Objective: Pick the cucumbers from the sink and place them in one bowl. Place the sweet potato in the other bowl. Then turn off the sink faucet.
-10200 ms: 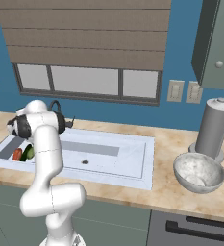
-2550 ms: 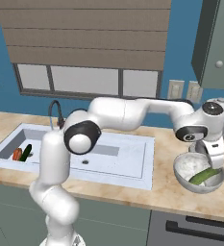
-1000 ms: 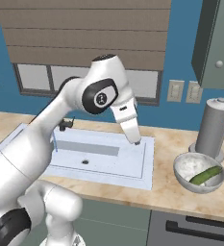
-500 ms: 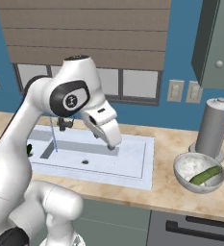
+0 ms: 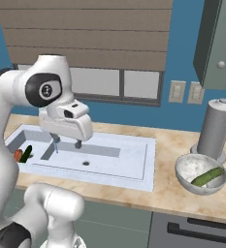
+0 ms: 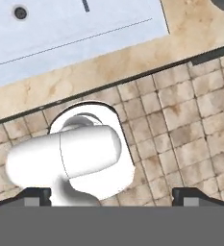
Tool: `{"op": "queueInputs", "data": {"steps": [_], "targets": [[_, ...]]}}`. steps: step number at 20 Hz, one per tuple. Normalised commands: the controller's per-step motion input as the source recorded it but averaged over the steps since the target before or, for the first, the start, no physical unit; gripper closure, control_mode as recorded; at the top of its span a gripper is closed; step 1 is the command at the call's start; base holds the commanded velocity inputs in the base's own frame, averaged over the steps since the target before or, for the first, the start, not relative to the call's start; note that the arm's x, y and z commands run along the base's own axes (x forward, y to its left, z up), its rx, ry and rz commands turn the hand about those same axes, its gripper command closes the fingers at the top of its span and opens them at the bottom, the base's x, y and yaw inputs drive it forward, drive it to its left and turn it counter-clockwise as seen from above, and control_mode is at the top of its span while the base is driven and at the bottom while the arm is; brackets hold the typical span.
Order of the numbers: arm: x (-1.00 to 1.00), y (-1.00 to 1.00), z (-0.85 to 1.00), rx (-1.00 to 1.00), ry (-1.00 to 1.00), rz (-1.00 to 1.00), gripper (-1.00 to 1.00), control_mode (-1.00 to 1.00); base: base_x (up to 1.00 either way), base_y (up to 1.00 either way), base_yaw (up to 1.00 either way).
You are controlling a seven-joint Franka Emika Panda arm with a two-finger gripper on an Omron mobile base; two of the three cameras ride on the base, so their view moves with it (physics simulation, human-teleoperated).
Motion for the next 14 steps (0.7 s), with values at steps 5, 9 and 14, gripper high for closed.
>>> {"op": "queueInputs", "data": {"steps": [5,9,14], "targets": [[0.00,1.00,-0.01,0.21,0.21,0.37,-1.00,-1.00,0.00,0.00,0.00],[0.00,0.94,-0.14,0.25,0.17,0.39,-1.00,-1.00,0.00,0.00,0.00],[0.00,0.88,-0.51,0.22,0.02,0.37,-1.00,-1.00,0.00,0.00,0.00]]}}
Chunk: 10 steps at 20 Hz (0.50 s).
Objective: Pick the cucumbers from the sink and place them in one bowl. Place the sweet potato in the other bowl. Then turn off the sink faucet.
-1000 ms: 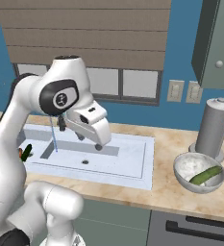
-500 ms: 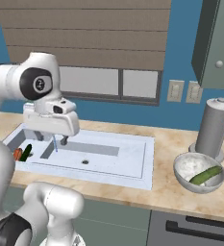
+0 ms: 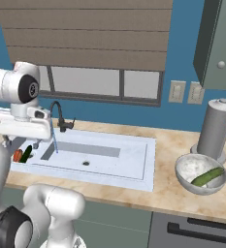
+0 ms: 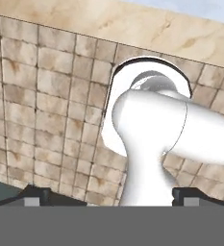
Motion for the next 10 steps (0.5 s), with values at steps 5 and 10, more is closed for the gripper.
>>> {"op": "queueInputs", "data": {"steps": [5,10], "targets": [[0.00,0.81,-0.61,0.13,0.00,0.34,-1.00,-1.00,0.00,0.00,0.00],[0.18,0.83,-0.27,0.12,0.02,0.26,-1.00,-1.00,0.00,0.00,0.00]]}}
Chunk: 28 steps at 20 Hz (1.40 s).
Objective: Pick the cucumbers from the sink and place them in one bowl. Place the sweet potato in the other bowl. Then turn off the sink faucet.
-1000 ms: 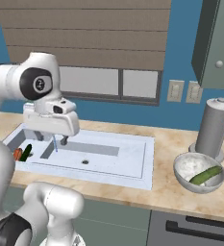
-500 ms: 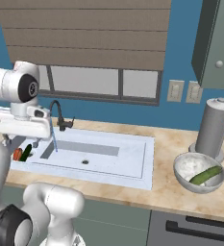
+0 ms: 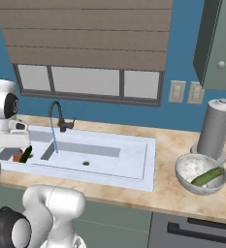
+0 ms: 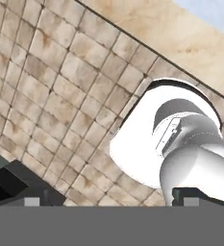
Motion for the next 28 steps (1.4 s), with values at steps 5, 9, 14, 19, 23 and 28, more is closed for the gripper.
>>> {"op": "queueInputs", "data": {"steps": [5,9,14,19,23,28], "targets": [[0.44,0.69,-0.09,0.12,0.01,0.18,-1.00,-1.00,0.00,0.00,0.00],[0.59,0.40,-0.09,0.02,0.00,0.02,-1.00,-1.00,0.00,0.00,0.00],[0.51,0.30,-0.19,0.00,-0.05,-0.01,-1.00,-1.00,0.00,0.00,0.00],[0.44,0.08,-0.27,-0.03,-0.10,-0.08,-1.00,-1.00,0.00,0.00,0.00],[0.36,0.02,-0.30,-0.06,-0.05,-0.19,-1.00,-1.00,0.00,0.00,0.00],[0.37,0.10,-0.15,-0.04,-0.04,-0.17,-1.00,-1.00,0.00,0.00,0.00]]}}
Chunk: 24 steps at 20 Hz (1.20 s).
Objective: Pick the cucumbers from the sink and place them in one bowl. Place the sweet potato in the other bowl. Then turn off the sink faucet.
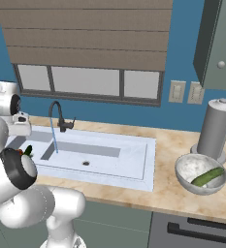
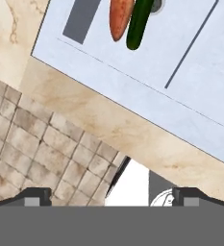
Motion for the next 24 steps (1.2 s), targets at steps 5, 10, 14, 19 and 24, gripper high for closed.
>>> {"op": "queueInputs", "data": {"steps": [5,10,14,19,24], "targets": [[0.34,0.18,-0.12,0.00,0.00,-0.14,-1.00,-1.00,0.00,0.00,0.00],[0.28,0.26,-0.28,-0.01,0.00,-0.17,-1.00,-1.00,0.00,0.00,0.00],[0.33,0.24,-0.24,-0.05,0.00,-0.19,-1.00,-1.00,0.00,0.00,0.00],[0.30,0.15,-0.13,-0.06,0.00,-0.22,-1.00,-1.00,0.00,0.00,0.00],[0.31,0.06,-0.15,-0.06,0.00,-0.24,-1.00,-1.00,0.00,0.00,0.00]]}}
